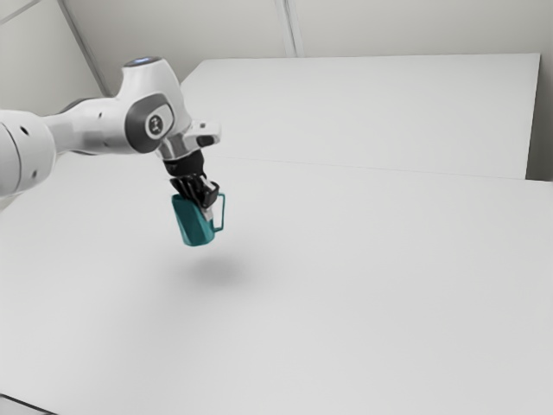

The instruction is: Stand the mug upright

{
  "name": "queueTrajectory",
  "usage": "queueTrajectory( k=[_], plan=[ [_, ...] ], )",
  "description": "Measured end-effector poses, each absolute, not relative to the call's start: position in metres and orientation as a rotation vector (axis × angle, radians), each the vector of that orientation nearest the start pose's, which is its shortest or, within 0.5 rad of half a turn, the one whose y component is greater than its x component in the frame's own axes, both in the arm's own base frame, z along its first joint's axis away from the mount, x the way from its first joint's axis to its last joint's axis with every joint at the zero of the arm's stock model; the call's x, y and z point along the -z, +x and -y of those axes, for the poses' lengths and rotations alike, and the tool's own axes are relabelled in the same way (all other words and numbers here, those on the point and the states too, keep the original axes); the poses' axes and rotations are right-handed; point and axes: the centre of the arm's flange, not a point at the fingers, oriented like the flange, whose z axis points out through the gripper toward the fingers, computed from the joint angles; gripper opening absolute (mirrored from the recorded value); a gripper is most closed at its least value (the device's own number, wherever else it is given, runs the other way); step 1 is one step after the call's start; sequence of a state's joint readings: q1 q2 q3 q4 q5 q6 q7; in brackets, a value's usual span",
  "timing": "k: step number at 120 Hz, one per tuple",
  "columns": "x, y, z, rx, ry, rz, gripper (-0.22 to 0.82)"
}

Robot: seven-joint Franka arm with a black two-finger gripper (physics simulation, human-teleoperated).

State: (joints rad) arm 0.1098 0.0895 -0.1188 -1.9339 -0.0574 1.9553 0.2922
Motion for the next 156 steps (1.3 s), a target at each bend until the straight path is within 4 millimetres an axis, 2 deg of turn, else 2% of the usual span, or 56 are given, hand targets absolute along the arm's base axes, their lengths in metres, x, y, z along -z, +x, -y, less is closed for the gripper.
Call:
queueTrajectory(
  k=[103, 156],
  plan=[
    [-0.39, 0.57, 0.029, -0.01, -3.161, -0.228, -0.18],
    [-0.379, 0.57, 0.039, 0.041, -3.115, -0.205, -0.18]
  ],
)
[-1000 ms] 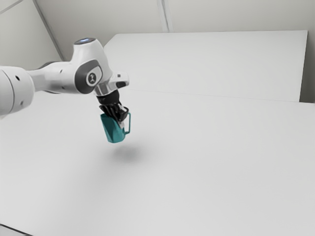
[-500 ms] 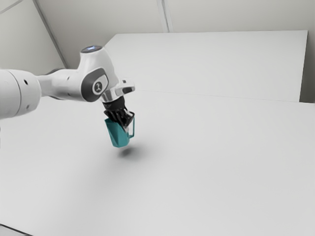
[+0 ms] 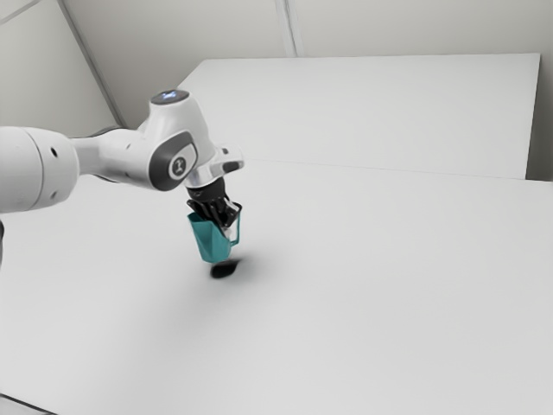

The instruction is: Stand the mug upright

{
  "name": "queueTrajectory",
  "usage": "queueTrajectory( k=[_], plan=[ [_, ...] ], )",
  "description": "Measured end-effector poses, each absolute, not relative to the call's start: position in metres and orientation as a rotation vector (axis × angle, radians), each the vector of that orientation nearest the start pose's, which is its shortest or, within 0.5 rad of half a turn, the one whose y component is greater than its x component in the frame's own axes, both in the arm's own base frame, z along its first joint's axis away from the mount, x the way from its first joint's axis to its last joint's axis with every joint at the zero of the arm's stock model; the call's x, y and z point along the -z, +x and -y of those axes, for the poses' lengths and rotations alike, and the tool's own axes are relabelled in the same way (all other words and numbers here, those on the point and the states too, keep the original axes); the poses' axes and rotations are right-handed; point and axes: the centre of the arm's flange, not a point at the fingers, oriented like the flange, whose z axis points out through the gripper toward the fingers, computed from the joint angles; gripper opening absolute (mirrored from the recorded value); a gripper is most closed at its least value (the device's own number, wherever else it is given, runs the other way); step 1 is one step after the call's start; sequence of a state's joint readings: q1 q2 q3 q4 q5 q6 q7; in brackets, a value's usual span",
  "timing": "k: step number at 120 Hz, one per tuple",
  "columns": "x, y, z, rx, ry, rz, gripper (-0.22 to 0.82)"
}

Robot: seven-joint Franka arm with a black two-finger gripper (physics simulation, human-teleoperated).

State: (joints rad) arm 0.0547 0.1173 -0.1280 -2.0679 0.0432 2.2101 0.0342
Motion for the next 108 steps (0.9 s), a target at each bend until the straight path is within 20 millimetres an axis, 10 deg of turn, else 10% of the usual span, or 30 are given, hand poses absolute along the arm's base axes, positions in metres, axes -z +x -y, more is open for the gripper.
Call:
queueTrajectory(
  k=[108],
  plan=[
    [-0.365, 0.582, 0.055, 0.262, -3.069, -0.187, -0.18]
  ],
)
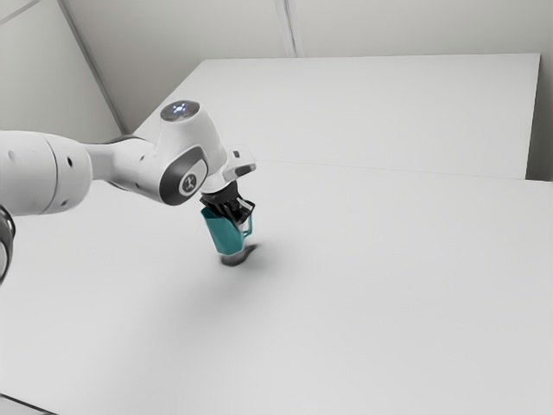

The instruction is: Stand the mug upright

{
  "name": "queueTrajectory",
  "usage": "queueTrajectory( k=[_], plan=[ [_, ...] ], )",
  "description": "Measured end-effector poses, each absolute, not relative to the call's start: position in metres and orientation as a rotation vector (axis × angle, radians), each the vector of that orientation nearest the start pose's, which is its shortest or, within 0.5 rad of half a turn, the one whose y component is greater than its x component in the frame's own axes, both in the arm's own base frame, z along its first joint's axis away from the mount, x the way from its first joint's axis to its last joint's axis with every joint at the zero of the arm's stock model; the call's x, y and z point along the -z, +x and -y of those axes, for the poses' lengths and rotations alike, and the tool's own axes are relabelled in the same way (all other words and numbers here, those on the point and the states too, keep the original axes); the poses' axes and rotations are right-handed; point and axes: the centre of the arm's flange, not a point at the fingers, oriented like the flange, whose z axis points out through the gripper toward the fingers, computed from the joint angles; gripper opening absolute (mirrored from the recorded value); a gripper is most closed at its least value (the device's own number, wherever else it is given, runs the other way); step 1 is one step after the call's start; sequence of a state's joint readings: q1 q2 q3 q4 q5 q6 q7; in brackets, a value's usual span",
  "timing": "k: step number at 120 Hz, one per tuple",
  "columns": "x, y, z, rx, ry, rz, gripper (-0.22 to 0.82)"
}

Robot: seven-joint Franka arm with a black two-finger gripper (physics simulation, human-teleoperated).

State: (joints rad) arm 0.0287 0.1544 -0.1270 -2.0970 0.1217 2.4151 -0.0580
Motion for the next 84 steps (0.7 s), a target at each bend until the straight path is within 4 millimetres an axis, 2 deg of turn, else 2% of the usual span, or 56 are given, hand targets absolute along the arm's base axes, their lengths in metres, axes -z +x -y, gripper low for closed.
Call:
queueTrajectory(
  k=[31, 72, 84],
  plan=[
    [-0.363, 0.585, 0.056, 0.305, -3.05, -0.203, -0.18],
    [-0.35, 0.588, 0.057, 0.295, -3.053, -0.2, -0.18],
    [-0.349, 0.588, 0.057, 0.29, -3.056, -0.2, 0.03]
  ],
)
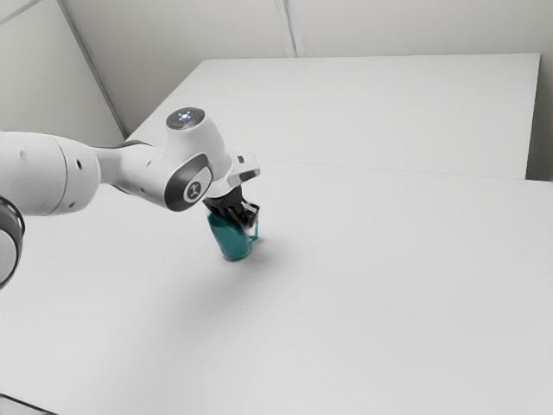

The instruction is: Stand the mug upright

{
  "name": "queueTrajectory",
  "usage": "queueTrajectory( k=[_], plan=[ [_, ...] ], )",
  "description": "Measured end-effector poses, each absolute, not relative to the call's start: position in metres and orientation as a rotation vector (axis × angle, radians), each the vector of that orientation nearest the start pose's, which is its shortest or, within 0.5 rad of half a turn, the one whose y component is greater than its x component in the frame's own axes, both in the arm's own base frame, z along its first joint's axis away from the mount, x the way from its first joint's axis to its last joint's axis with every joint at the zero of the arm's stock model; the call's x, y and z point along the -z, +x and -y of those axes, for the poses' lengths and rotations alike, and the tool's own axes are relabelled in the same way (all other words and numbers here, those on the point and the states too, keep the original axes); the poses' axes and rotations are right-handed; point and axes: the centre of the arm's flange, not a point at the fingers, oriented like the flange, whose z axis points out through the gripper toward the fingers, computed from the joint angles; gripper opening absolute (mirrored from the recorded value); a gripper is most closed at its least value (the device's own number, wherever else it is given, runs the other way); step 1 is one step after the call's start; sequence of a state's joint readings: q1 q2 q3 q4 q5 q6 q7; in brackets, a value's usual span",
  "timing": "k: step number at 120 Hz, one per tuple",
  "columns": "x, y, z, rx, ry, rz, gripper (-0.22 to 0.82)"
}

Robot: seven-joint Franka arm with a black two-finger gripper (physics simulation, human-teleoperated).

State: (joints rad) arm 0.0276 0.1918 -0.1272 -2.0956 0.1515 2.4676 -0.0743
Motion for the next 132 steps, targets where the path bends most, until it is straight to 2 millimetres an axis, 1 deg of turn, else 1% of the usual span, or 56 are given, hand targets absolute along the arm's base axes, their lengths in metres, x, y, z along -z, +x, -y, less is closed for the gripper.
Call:
queueTrajectory(
  k=[10, 21, 29, 39, 48, 59, 69, 76, 91, 102, 122, 132],
  plan=[
    [-0.349, 0.588, 0.057, 0.291, -3.057, -0.203, 0.21],
    [-0.349, 0.588, 0.057, 0.29, -3.057, -0.208, 0.35],
    [-0.349, 0.588, 0.057, 0.29, -3.057, -0.211, 0.42],
    [-0.35, 0.588, 0.057, 0.292, -3.056, -0.214, 0.48],
    [-0.358, 0.588, 0.057, 0.305, -3.053, -0.216, 0.52],
    [-0.383, 0.585, 0.058, 0.328, -3.046, -0.209, 0.55],
    [-0.416, 0.582, 0.056, 0.356, -3.037, -0.196, 0.57],
    [-0.434, 0.58, 0.056, 0.362, -3.032, -0.189, 0.58],
    [-0.479, 0.588, 0.056, 0.354, -3.045, -0.154, 0.59],
    [-0.51, 0.592, 0.054, 0.313, -3.087, -0.114, 0.59],
    [-0.547, 0.592, 0.043, 0.221, -3.138, -0.079, 0.6],
    [-0.555, 0.589, 0.039, 0.163, -3.149, -0.078, 0.6]
  ],
)
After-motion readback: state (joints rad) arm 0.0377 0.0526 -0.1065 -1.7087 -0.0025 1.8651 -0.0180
